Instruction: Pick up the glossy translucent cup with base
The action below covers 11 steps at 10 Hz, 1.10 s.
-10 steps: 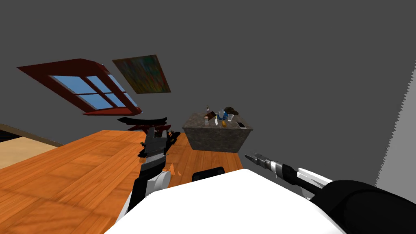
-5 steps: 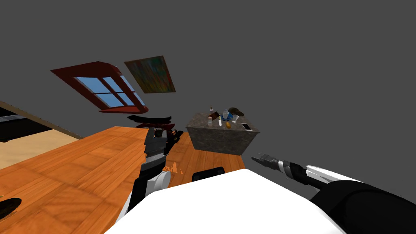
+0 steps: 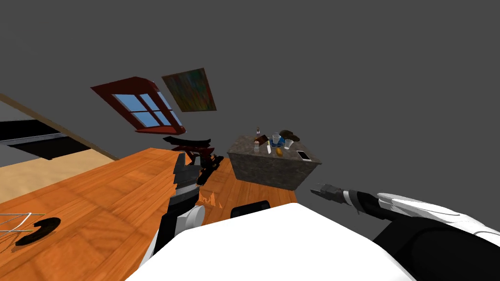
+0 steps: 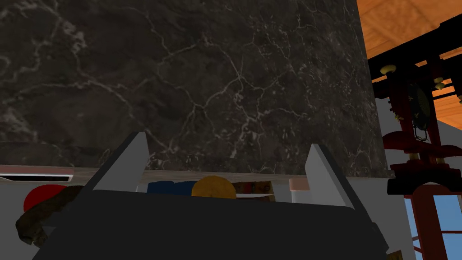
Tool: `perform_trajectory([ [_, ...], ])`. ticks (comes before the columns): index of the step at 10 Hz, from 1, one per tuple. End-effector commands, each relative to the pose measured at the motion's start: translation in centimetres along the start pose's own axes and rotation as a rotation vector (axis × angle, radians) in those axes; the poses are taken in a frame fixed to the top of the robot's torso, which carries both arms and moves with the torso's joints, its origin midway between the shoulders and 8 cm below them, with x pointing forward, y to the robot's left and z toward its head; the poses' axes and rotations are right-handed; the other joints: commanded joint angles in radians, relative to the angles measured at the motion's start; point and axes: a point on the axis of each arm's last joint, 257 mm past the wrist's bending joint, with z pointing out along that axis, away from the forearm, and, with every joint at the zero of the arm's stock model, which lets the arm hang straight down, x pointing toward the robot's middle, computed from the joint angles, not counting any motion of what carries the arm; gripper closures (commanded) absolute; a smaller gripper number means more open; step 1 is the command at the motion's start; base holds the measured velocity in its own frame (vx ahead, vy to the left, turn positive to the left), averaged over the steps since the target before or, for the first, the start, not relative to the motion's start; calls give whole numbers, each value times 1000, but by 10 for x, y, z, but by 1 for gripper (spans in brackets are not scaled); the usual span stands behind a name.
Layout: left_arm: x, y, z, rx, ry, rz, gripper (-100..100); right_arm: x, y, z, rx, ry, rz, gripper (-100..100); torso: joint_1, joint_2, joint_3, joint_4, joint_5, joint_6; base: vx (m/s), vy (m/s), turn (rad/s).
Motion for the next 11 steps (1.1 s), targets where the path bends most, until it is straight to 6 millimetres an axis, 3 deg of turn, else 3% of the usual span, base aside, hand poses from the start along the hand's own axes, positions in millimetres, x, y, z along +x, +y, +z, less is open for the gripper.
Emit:
perform_trajectory([
  [1, 0, 0, 0, 0, 0, 0, 0, 6, -25, -13, 35, 55, -36, -100, 0, 0, 0, 0, 0, 0, 74, 19, 168],
  [5, 0, 0, 0, 0, 0, 0, 0, 2, -75, -45, 108, 164, -124, -100, 0, -2, -1, 0, 0, 0, 80, 20, 161],
  [11, 0, 0, 0, 0, 0, 0, 0, -28, -136, -89, 203, 302, -260, -100, -1, -2, -1, -1, -1, 0, 94, -7, 148],
])
